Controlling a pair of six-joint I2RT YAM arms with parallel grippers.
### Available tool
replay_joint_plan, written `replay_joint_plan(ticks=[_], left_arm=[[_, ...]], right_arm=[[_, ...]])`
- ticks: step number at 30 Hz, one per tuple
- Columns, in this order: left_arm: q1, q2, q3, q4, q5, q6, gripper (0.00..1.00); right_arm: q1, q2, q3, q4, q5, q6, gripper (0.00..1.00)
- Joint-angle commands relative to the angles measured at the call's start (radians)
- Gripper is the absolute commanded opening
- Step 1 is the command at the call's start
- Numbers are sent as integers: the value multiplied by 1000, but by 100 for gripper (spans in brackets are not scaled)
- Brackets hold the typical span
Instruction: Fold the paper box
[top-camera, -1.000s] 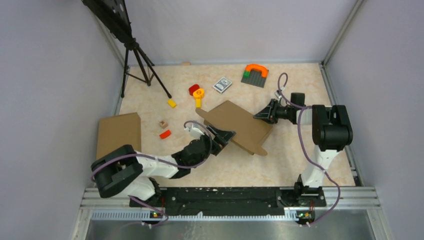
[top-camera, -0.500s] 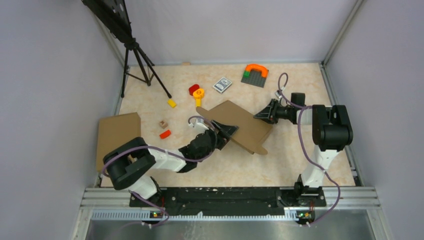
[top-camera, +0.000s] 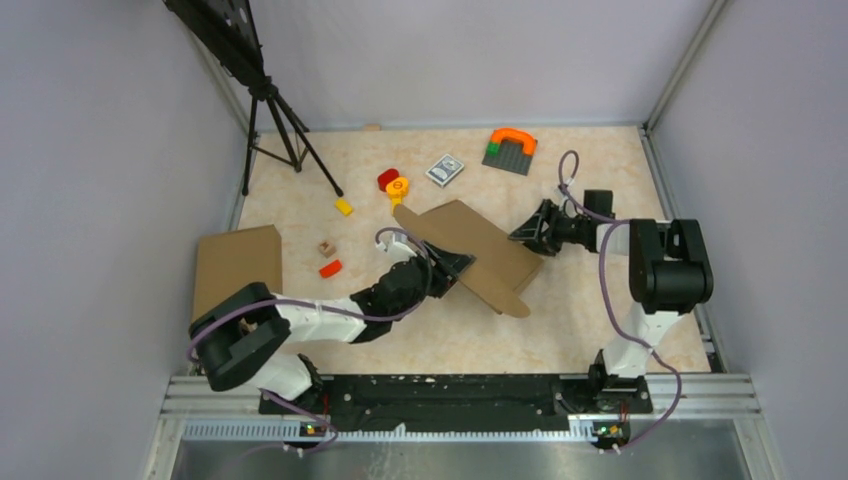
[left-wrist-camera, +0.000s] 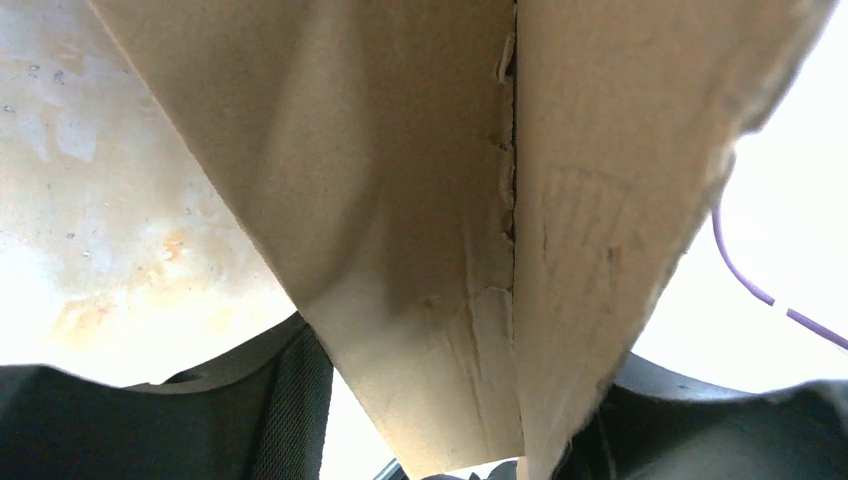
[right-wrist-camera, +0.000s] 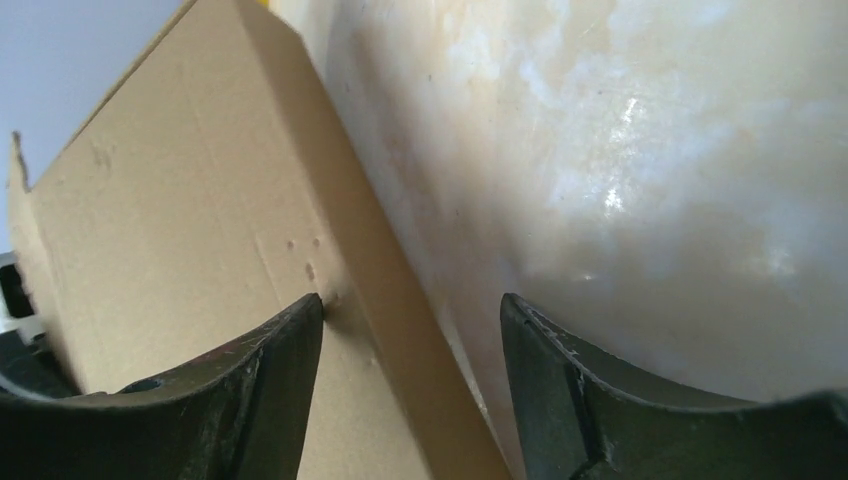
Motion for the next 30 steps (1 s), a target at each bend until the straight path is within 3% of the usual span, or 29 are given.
replay_joint_plan(ticks=[1,8,11,14,20,27,30], left_arm=[[0,-120,61,-153,-16,77,55],[2,-306,169,-594,-103,94,59],[3,-356,236,-822,-145,47,61],[11,-370,316,-1127,-150,-170,62],[15,-413,351,-1287,-109,-344,60],[14,-240,659,-1681,-153,-465,60],[14,-199,731,-1725,-190,-471,61]], right_arm=[[2,-127,-21,-78,138,-75,65],[18,-291,-45,-142,211,-102,66],[91,-324,-67,-140,222,-111,66],[153,-354,-87,-139,263,-127,66],[194,-371,-123,-38,259,-88,66],[250,-373,-92,-63,317,-103,66],[261,-361,-88,-42,300,-101,66]])
